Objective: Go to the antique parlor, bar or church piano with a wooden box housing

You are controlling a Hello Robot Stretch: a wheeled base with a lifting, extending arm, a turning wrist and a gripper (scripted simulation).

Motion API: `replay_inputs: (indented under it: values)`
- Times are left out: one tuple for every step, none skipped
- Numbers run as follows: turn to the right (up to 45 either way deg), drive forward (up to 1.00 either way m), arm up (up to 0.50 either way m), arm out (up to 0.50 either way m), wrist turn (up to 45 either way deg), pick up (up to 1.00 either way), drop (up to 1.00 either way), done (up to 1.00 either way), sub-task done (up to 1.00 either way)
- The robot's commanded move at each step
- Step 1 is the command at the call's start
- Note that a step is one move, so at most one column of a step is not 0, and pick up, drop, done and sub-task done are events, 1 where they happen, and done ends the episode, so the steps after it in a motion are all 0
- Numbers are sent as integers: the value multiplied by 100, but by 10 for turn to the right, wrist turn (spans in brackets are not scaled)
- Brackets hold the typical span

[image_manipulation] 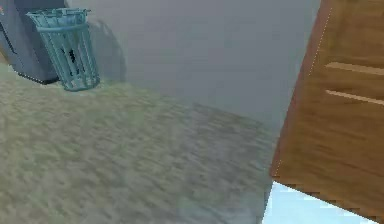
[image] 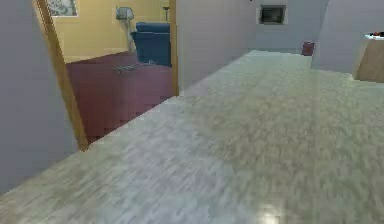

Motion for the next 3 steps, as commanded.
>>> replay_inputs:
  values:
    - [450, 0, 0, 0, 0, 0, 0, 0, 0]
    - [450, 0, 0, 0, 0, 0, 0, 0, 0]
    - [300, 0, 0, 0, 0, 0, 0, 0, 0]
